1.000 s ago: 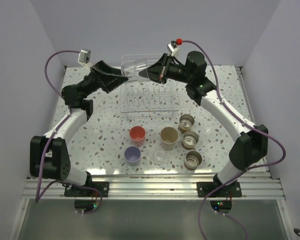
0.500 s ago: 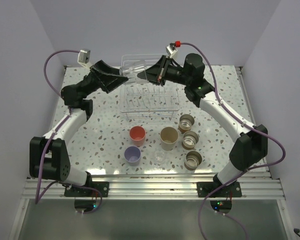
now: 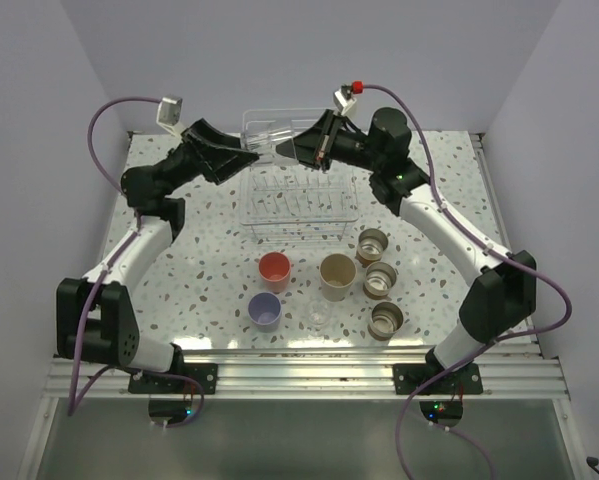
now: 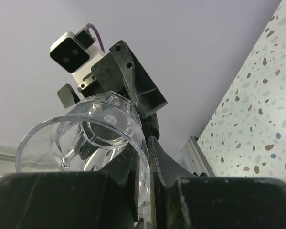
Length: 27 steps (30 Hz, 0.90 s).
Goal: Load the cups into the dish rack
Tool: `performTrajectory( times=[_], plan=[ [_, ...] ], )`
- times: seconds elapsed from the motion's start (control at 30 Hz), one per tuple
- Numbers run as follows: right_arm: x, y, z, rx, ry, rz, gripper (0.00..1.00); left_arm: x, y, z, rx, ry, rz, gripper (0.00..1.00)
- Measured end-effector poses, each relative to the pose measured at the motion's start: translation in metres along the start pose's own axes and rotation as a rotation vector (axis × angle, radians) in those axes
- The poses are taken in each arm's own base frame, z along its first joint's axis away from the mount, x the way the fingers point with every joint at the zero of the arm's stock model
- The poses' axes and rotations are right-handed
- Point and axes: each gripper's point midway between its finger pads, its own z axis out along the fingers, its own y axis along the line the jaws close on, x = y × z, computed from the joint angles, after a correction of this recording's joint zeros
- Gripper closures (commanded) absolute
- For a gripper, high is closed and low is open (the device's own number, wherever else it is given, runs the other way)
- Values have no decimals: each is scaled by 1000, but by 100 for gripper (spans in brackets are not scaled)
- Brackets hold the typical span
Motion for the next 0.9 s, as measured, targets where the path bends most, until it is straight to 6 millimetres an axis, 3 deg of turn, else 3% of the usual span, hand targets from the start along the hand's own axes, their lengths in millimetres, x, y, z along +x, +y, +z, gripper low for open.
performTrajectory(
  times=[0.07, 0.1, 0.13, 0.17, 0.2, 0.23, 0.43, 0.6, 0.73, 0.9],
  plan=[
    [0, 0, -1, 0, -1, -2, 100, 0, 0, 1, -9, 8, 5, 100],
    [0, 0, -1, 3, -2, -4, 93, -1, 0, 1, -17, 15, 8, 100],
    [0, -1, -1, 7, -2, -7, 79, 0, 0, 2, -25, 25, 14, 100],
    [0, -2, -2, 13, -2, -13, 41, 0, 0, 3, -37, 40, 16, 100],
    [0, -4, -3, 32, -9, -24, 18, -1, 1, 5, -56, 53, 19, 100],
    [2, -8, -6, 64, -3, -33, 3, -3, 3, 8, -75, 62, 35, 100],
    [-2, -50, -33, 364, -40, -75, 2, -25, 18, 16, -249, 116, 151, 100],
    [10, -72, -86, 602, -66, -90, 2, -16, 73, 5, -507, 213, 188, 100],
    [25, -84, -127, 722, -65, -99, 2, 21, 125, -12, -700, 366, 179, 100],
    [38, -104, -151, 821, -44, -81, 2, 88, 174, -49, -893, 602, 123, 100]
  ],
)
